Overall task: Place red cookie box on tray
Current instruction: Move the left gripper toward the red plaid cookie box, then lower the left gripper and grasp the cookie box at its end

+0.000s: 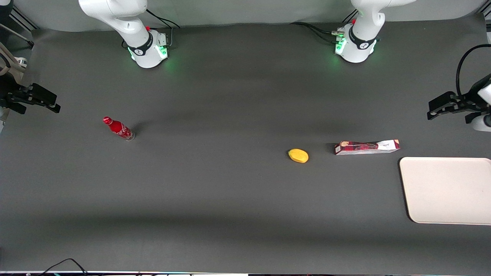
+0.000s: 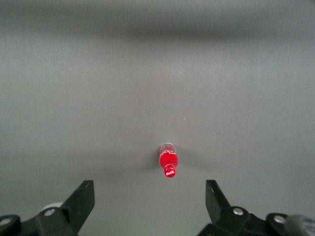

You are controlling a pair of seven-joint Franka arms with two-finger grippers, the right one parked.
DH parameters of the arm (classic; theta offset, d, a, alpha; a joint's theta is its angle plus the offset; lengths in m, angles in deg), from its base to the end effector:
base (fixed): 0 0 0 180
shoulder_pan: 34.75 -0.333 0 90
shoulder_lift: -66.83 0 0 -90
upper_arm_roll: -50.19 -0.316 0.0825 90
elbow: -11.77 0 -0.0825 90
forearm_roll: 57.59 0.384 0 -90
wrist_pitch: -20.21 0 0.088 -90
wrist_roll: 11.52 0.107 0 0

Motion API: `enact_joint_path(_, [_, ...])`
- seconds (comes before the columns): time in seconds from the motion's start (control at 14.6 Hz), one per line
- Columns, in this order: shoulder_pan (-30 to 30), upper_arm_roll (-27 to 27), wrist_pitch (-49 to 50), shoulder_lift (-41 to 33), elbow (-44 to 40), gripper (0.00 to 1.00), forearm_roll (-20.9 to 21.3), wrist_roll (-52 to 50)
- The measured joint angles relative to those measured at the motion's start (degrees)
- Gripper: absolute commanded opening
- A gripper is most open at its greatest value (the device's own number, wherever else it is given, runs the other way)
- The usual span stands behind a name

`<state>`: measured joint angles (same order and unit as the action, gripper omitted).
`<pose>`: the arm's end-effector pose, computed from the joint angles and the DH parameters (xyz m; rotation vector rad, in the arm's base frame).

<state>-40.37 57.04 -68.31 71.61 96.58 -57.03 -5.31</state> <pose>0.5777 -0.0083 0.6180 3.1339 -0.2030 -0.0284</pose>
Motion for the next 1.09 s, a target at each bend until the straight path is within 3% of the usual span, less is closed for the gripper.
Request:
enact_joint_path(0.21, [0.0,1.0,-0.1,0.6,3.4,1.0,1.6,3.8])
enact_joint_path(0.75, [0.1,1.2,-3.6,7.5,6.1,1.0,2.4,42.6])
enact_joint_path(1.09, [-0.1,1.1,-16.7,9.6,15.5,1.0,2.4,59.0])
